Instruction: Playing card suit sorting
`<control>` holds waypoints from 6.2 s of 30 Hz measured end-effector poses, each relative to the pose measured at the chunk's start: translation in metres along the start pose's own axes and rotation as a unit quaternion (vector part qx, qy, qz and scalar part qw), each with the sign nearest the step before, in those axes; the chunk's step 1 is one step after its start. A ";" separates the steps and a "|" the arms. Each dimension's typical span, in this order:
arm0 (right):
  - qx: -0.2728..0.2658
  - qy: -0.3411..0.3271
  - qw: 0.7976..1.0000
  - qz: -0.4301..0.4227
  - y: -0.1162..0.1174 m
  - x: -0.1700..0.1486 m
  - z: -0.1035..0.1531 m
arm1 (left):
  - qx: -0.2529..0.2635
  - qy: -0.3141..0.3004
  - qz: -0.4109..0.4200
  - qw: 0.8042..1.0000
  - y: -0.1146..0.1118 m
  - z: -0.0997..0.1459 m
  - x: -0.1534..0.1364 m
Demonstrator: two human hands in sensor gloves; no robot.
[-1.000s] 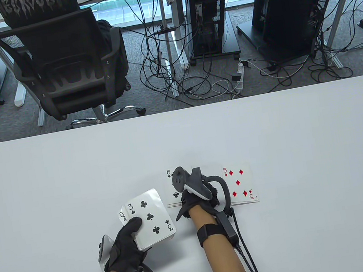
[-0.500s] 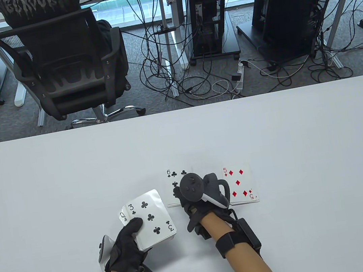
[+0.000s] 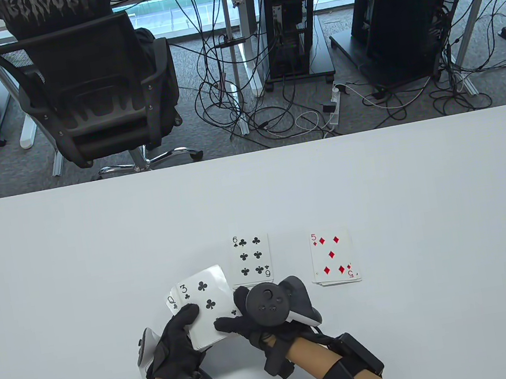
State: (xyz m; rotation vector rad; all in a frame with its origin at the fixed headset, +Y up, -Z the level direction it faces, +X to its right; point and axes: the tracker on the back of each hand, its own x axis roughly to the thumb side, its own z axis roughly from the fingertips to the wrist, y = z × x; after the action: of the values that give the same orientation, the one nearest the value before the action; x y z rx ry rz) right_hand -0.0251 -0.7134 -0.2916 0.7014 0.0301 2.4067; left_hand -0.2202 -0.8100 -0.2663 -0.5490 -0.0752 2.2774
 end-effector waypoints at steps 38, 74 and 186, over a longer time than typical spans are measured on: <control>-0.118 0.304 0.936 -0.131 -0.018 -0.124 -0.048 | -0.005 -0.005 0.006 1.000 0.001 -0.001 0.000; -0.019 0.075 0.985 -0.152 -0.009 -0.040 -0.016 | 0.000 0.002 0.004 1.000 0.001 -0.001 -0.001; 0.020 0.040 0.997 -0.065 -0.010 -0.010 0.000 | -0.001 0.005 0.005 1.000 0.001 -0.001 -0.003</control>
State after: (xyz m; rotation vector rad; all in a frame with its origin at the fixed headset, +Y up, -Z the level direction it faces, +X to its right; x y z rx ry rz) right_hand -0.0125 -0.7109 -0.2986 0.6010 0.1539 2.3133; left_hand -0.2189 -0.8127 -0.2663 -0.5626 -0.0690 2.2841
